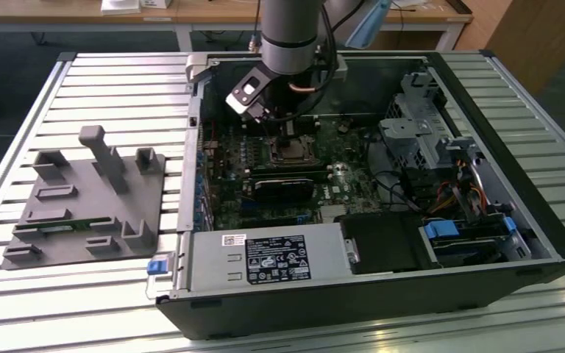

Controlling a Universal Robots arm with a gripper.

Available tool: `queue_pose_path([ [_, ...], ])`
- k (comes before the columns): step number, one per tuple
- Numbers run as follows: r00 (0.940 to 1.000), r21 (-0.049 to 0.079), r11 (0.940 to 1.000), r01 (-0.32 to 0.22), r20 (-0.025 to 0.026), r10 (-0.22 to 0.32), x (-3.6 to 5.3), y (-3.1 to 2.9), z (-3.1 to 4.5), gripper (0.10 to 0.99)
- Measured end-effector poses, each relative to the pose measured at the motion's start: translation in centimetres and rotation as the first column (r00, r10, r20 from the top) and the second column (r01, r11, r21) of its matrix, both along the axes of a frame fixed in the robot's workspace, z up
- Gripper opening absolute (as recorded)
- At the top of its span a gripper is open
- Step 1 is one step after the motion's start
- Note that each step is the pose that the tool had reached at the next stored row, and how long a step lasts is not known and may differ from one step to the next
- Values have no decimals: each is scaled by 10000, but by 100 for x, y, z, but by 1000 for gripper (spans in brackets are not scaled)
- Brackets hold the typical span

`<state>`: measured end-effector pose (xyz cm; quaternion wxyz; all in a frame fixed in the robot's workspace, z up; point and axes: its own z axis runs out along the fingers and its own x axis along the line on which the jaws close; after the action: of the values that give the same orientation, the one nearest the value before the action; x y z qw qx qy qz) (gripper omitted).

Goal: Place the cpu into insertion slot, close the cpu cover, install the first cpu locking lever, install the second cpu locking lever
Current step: 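Close the cpu cover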

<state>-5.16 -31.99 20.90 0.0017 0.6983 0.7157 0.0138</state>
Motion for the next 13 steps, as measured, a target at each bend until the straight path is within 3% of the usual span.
queue_pose_path([
  [6, 10000, 0, 10000, -2, -9, 2, -10, 0, -67, 106],
  [13, 10000, 1, 10000, -1, -10, 1, -6, 0, -72, 106],
])
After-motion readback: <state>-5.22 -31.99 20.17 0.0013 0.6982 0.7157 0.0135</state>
